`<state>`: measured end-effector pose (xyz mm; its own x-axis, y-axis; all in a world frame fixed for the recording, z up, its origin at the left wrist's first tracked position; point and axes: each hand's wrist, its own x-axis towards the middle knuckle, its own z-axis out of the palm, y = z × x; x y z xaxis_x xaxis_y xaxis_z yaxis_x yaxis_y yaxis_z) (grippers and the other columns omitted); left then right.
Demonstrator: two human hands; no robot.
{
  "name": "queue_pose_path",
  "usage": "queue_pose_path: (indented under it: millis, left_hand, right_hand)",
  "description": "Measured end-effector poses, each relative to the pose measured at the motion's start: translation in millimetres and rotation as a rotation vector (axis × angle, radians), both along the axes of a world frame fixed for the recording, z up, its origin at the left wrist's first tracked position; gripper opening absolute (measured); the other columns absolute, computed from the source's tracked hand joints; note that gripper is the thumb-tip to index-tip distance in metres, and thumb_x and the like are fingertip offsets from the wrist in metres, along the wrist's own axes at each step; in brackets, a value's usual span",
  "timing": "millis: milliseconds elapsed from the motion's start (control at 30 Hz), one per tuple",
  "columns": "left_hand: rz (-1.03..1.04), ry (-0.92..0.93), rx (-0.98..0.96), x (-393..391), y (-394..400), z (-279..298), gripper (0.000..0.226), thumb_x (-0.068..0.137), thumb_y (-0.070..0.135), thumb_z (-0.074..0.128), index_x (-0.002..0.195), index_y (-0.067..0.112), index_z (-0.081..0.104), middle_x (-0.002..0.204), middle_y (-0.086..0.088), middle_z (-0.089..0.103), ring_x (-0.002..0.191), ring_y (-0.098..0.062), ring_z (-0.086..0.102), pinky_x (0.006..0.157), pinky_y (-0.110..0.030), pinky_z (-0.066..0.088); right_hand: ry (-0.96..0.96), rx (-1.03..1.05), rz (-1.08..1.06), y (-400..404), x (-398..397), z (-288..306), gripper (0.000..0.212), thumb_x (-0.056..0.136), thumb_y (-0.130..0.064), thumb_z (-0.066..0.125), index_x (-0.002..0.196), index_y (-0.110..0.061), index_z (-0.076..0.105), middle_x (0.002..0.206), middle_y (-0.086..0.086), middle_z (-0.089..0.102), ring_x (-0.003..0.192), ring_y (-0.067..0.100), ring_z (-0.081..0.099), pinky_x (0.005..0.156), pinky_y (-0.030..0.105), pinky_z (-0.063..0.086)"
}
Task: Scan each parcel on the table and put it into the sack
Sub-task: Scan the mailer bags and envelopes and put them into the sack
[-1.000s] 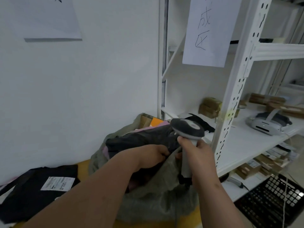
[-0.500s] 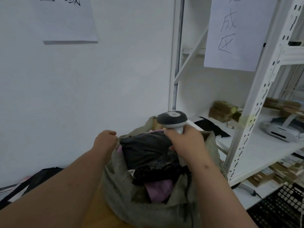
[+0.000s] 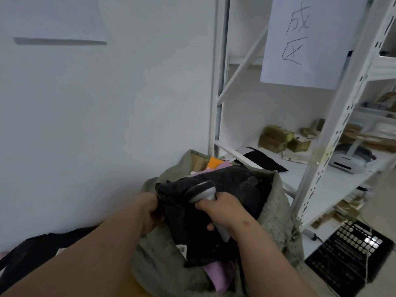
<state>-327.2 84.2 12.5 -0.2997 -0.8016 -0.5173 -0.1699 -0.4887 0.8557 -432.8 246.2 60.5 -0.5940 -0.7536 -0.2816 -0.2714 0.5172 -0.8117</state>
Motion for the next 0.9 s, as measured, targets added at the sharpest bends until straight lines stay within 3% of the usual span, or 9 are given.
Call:
queue_pose_path:
  millis: [67, 167, 333, 433, 533, 633, 767, 900]
  left_hand:
    - [-0.095, -0.076, -0.024, 0, 3, 3, 0.025, 0.103, 0.013, 0.041, 0.084, 0.006, 0.054, 0.067, -0.010, 0.053, 0.060, -0.021, 0.048, 0.049, -0.028, 0.042]
    - [-0.176, -0.156, -0.037, 0, 4, 5, 0.037, 0.102, 0.018, 0.041, 0.066, 0.010, 0.047, 0.047, -0.007, 0.048, 0.051, -0.021, 0.042, 0.039, -0.019, 0.032]
    - [-0.136, -0.196, -0.060, -4, 4, 2, 0.044, 0.102, 0.029, 0.043, 0.065, 0.007, 0.048, 0.062, -0.012, 0.048, 0.056, -0.022, 0.043, 0.053, -0.024, 0.032]
    - [-0.064, -0.168, -0.151, 0, -3, 7, 0.039, 0.102, 0.016, 0.046, 0.064, 0.007, 0.044, 0.064, -0.010, 0.045, 0.053, -0.024, 0.042, 0.037, -0.020, 0.037]
    - [0.040, -0.055, -0.198, 9, -14, 28, 0.028, 0.098, 0.004, 0.045, 0.071, 0.012, 0.047, 0.074, -0.007, 0.050, 0.058, -0.018, 0.049, 0.049, -0.030, 0.044]
    - [0.254, 0.228, -0.149, 19, -19, 71, 0.026, 0.098, 0.003, 0.045, 0.073, 0.012, 0.048, 0.073, -0.008, 0.049, 0.061, -0.019, 0.048, 0.054, -0.035, 0.043]
    - [0.304, 0.474, -0.275, 29, -23, 142, 0.019, 0.098, 0.010, 0.048, 0.081, 0.013, 0.055, 0.072, -0.004, 0.047, 0.057, -0.014, 0.044, 0.069, -0.037, 0.054]
    - [0.297, 0.477, -0.504, 40, -14, 170, 0.017, 0.098, 0.012, 0.046, 0.091, 0.017, 0.061, 0.080, -0.002, 0.053, 0.058, -0.010, 0.046, 0.077, -0.038, 0.055]
  right_hand:
    - [-0.017, -0.011, -0.017, 0, -2, 1, 0.014, 0.086, -0.032, 0.067, 0.088, -0.019, 0.063, 0.088, 0.008, 0.073, 0.065, 0.023, 0.071, 0.076, 0.036, 0.059]
    - [-0.034, -0.019, -0.030, 1, -2, 0, 0.012, 0.087, -0.031, 0.066, 0.086, -0.019, 0.063, 0.086, 0.006, 0.072, 0.060, 0.021, 0.068, 0.072, 0.033, 0.057]
    - [-0.032, -0.023, -0.035, 1, 0, -4, 0.014, 0.086, -0.033, 0.067, 0.087, -0.020, 0.062, 0.088, 0.005, 0.072, 0.060, 0.021, 0.069, 0.073, 0.033, 0.057]
    - [-0.059, -0.038, -0.043, 3, 0, -4, 0.013, 0.086, -0.032, 0.067, 0.087, -0.019, 0.062, 0.087, 0.005, 0.071, 0.061, 0.021, 0.069, 0.071, 0.032, 0.056]
    - [-0.081, -0.087, -0.051, 3, 0, -2, 0.013, 0.086, -0.031, 0.067, 0.089, -0.018, 0.064, 0.089, 0.007, 0.072, 0.061, 0.021, 0.068, 0.074, 0.034, 0.057]
    - [-0.112, -0.195, -0.077, -3, 1, 1, 0.015, 0.086, -0.031, 0.068, 0.089, -0.016, 0.066, 0.080, 0.003, 0.069, 0.058, 0.019, 0.068, 0.074, 0.036, 0.058]
    - [-0.263, -0.234, -0.091, -15, 4, 2, 0.024, 0.089, -0.028, 0.067, 0.106, -0.011, 0.066, 0.096, 0.007, 0.070, 0.063, 0.021, 0.069, 0.063, 0.031, 0.055]
    - [-0.417, -0.272, -0.141, -29, 7, -7, 0.020, 0.090, -0.025, 0.067, 0.106, -0.013, 0.064, 0.104, 0.010, 0.068, 0.066, 0.025, 0.067, 0.061, 0.030, 0.055]
